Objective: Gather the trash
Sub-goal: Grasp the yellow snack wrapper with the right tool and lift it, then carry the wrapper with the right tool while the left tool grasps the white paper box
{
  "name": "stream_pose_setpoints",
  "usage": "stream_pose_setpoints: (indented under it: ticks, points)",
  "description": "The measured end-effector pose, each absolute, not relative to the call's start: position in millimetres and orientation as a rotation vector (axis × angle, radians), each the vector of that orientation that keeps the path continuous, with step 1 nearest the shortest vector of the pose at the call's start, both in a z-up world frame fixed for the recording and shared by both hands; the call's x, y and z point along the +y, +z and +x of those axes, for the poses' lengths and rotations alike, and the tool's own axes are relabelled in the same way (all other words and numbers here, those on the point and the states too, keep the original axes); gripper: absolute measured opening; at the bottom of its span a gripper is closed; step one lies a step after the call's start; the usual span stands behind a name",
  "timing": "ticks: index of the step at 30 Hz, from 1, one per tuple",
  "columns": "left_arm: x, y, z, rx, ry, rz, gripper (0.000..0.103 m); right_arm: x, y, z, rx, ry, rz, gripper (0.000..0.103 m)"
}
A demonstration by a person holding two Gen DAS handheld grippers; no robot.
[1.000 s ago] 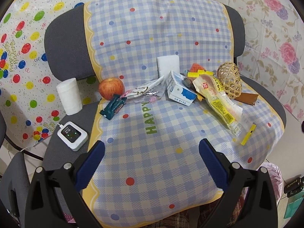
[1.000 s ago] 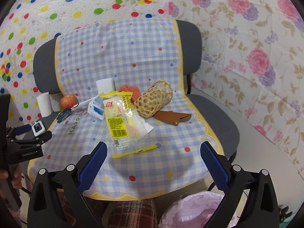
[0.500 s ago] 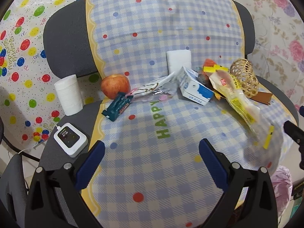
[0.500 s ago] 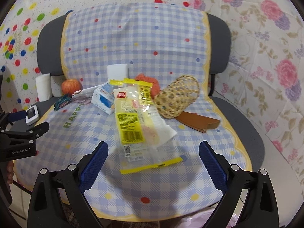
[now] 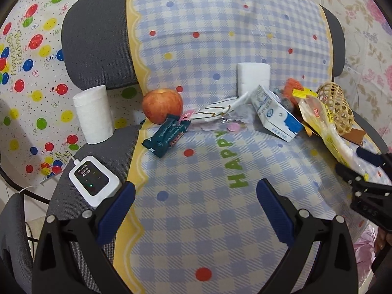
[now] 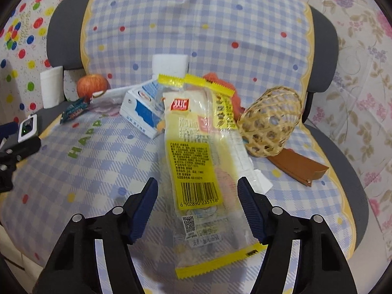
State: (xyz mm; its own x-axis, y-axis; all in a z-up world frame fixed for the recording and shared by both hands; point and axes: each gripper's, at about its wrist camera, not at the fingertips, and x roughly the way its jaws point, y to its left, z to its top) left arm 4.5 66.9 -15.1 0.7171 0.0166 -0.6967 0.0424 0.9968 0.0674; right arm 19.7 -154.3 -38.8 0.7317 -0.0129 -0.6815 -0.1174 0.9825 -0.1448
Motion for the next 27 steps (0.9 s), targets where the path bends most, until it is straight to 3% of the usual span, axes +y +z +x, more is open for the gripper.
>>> stream_pose_setpoints:
  ticks: [4,6,8,11,19,27]
  points:
    - [74.7,-17.6,5.8,0.775,-0.017,0.066,0.096,-148.0,-51.6,26.3,0.767,0.065,-0.218,0.063]
    - [78.4,-20.8,7.8,0.786,0.003,0.065,0.096,-147.2,-52.1,26.3,0.763,0.081,-0.214,0.049]
    - [84.3,-24.8,9.8,0.807,0.033,0.054,0.096,-147.8,-45.7,24.4,0.74,0.076,-0.207,0.024]
    - [91.1,-25.2,10.2,0.806,0.041,0.051,0.096,-158.7,-26.1,18.2,0.702,0.071,-0.17,0.009]
    - [97.8,-9.1,13.8,0.745,0.029,0.05,0.096,-209.4,48.4,-11.7,0.605,0.157,0.055,0.003]
    - [55.9,0.2,27.1,0.712,-0.097,0.096,0.082,-238.1,81.3,-26.0,0.51,0.138,0.146,0.003]
